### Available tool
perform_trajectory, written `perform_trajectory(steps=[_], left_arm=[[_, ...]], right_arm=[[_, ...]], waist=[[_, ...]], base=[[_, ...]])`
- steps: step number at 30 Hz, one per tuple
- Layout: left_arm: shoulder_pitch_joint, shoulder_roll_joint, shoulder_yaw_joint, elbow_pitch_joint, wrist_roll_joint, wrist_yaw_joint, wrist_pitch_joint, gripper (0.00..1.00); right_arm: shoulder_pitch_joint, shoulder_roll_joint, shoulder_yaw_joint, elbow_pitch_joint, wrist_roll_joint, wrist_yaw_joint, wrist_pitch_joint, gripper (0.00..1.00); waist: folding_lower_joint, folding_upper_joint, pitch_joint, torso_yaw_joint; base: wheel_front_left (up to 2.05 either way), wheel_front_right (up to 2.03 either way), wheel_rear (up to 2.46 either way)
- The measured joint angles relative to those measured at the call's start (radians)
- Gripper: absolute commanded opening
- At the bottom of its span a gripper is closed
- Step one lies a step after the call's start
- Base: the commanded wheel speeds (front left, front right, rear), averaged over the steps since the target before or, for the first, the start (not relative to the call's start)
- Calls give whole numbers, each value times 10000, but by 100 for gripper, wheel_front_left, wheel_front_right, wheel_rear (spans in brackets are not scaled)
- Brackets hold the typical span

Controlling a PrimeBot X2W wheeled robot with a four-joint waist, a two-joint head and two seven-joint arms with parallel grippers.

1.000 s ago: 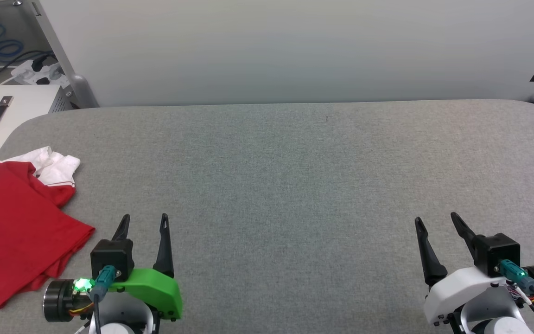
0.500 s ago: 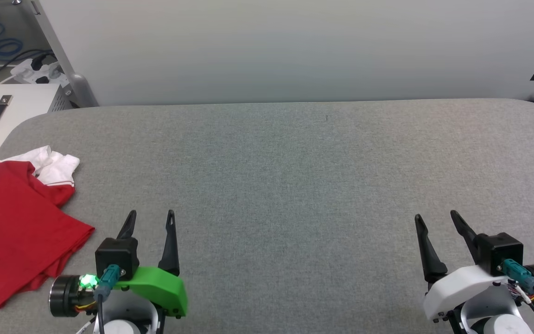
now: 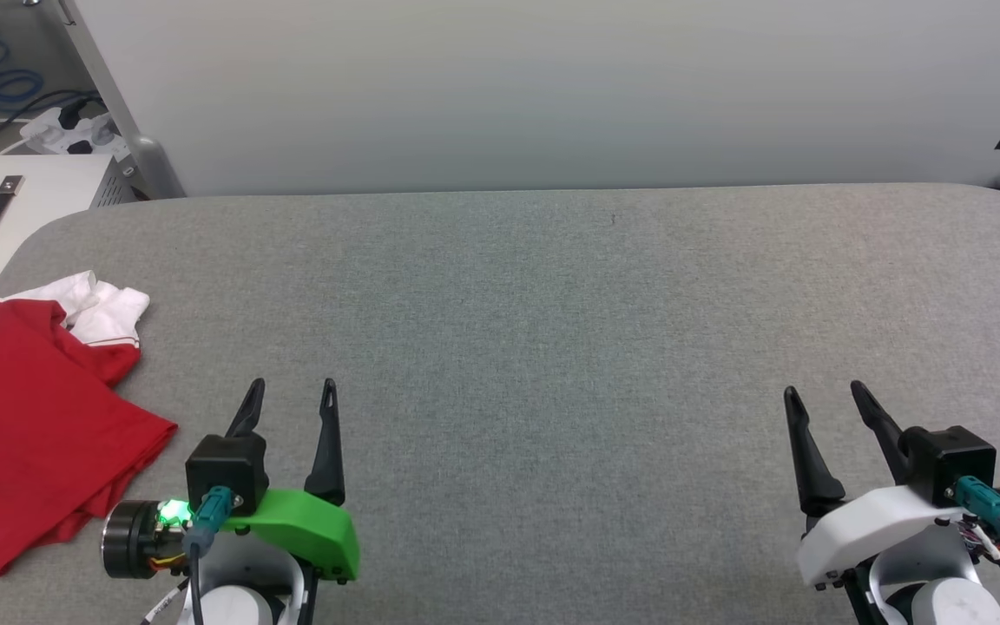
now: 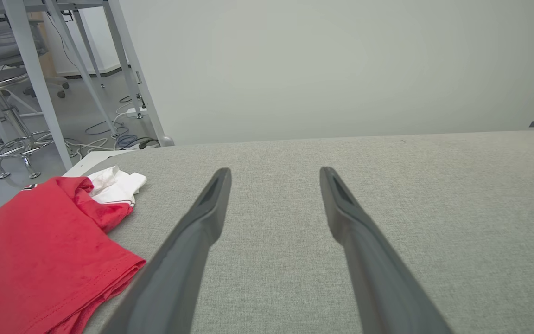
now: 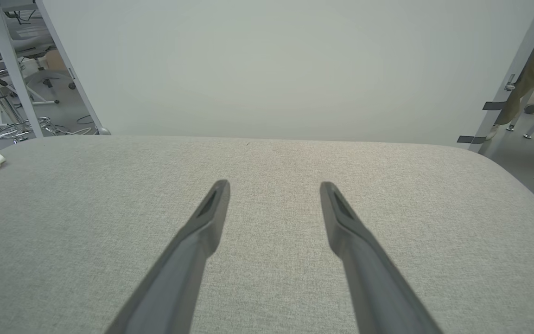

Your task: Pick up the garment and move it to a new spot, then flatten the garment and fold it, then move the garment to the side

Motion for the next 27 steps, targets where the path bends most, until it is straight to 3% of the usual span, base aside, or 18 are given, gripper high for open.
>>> perform_trajectory(steps=[27], left_arm=[[-410,-2,-215,725,-435,-148,-593,100]], right_arm=[[-77,35,-180,-372,491,0,17,100]], waist=[[0,0,-43,190]], base=[[0,0,0]])
